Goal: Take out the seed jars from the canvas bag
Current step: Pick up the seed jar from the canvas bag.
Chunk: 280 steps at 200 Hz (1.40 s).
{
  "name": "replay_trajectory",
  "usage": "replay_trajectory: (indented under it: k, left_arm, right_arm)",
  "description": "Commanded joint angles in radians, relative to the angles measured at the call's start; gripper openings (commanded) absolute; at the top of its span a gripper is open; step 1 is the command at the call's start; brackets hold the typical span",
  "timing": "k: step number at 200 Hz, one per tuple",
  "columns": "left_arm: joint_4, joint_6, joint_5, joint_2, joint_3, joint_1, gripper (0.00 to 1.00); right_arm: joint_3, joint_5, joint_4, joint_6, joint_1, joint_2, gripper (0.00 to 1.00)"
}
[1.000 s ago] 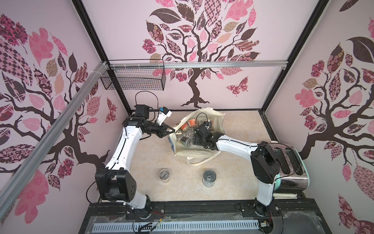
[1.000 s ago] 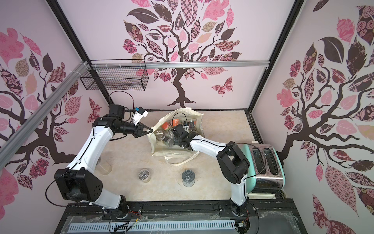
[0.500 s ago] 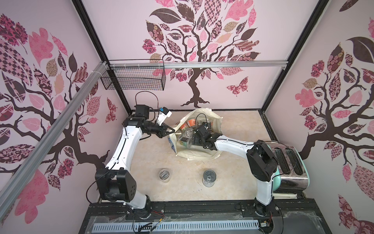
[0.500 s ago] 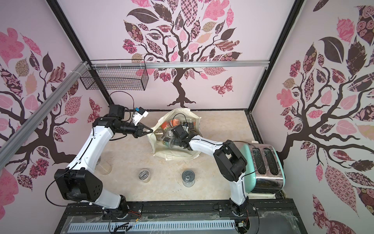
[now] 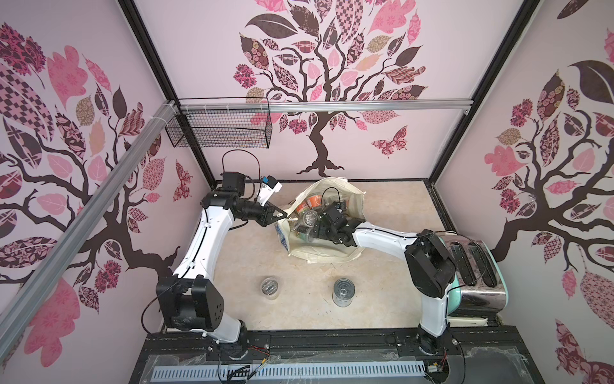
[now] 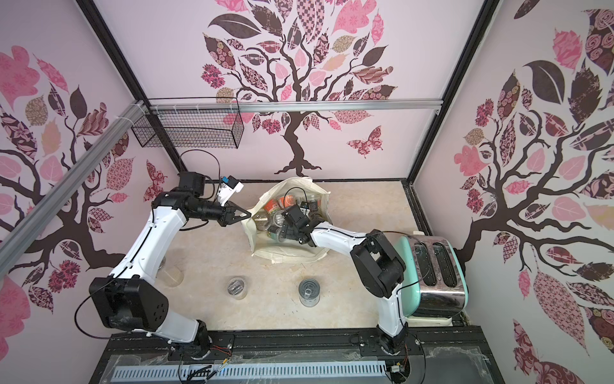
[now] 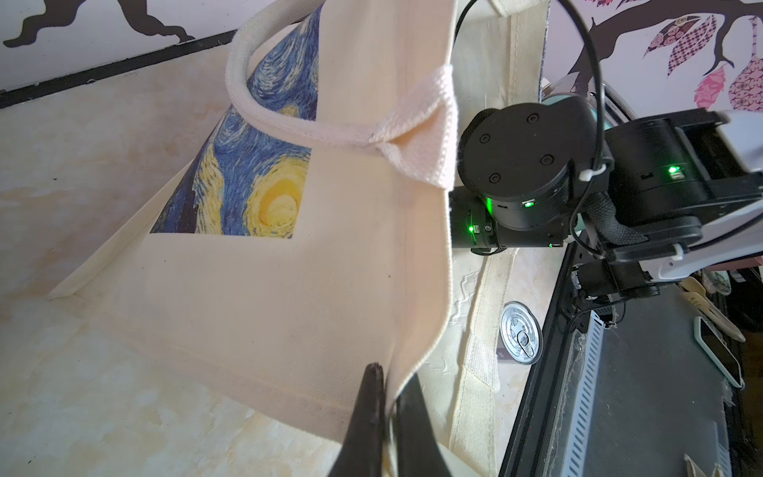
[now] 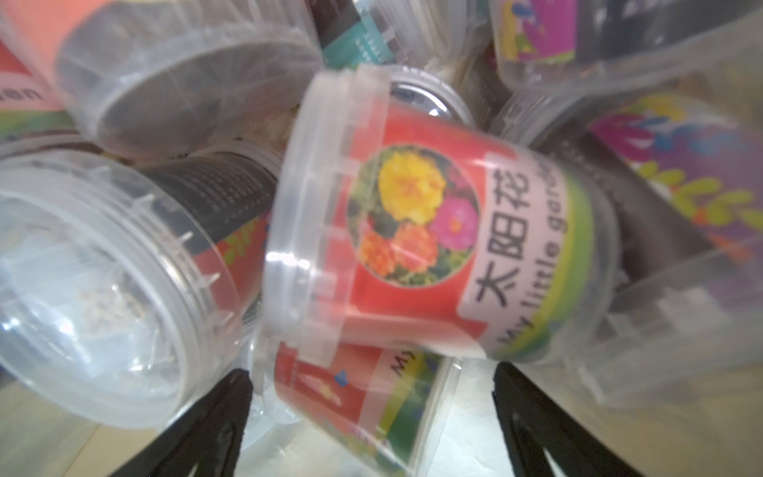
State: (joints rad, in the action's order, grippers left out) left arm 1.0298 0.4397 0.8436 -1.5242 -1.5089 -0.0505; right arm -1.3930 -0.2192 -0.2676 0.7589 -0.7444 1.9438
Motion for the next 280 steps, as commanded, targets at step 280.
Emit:
replay_trajectory:
  k: [280]
  left_arm:
    - [0.039,-0.055,-0.017,0.015,-0.043,-0.004,0.0]
  right_arm:
    - [0.062,-0.101,0.148,-0.101,0.002,-0.039,0.77]
